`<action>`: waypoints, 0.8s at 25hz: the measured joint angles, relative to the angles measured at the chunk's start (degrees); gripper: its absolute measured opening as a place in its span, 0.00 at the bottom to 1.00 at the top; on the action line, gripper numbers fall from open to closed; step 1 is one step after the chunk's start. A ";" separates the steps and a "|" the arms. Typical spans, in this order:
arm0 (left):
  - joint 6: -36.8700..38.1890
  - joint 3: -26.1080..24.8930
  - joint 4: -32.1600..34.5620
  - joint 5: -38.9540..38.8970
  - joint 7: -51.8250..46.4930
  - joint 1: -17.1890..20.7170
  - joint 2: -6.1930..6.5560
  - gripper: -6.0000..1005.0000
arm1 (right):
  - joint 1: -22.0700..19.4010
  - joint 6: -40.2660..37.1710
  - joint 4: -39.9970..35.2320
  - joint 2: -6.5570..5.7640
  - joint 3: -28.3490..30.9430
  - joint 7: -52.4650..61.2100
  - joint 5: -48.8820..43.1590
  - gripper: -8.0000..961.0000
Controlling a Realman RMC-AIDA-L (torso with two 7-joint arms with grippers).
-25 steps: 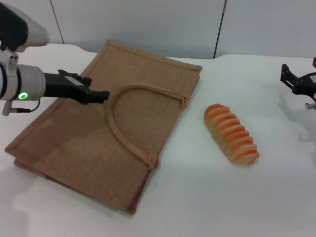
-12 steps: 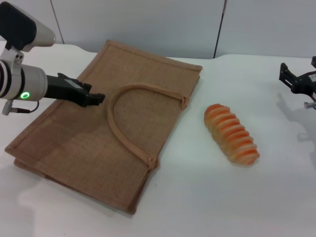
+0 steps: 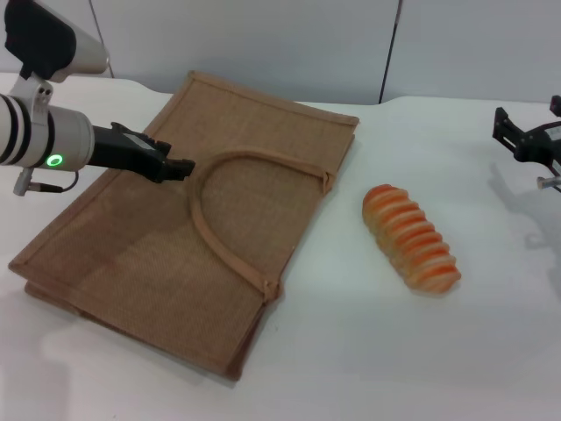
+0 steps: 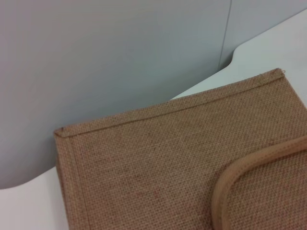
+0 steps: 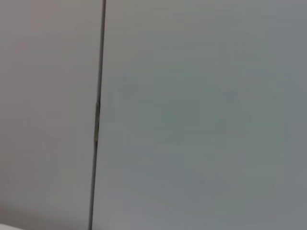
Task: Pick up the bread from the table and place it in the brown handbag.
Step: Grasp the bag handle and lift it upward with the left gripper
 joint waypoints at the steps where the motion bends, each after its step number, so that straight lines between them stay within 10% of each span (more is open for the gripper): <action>1: 0.00 0.00 -0.07 0.01 0.00 -0.07 -0.01 0.52 | 0.11 0.00 -0.01 0.02 0.00 0.00 0.00 0.90; 20: 3.81 0.01 -7.48 1.41 1.24 -4.02 -1.53 0.54 | 0.55 0.58 -0.01 0.07 0.00 0.17 0.00 0.90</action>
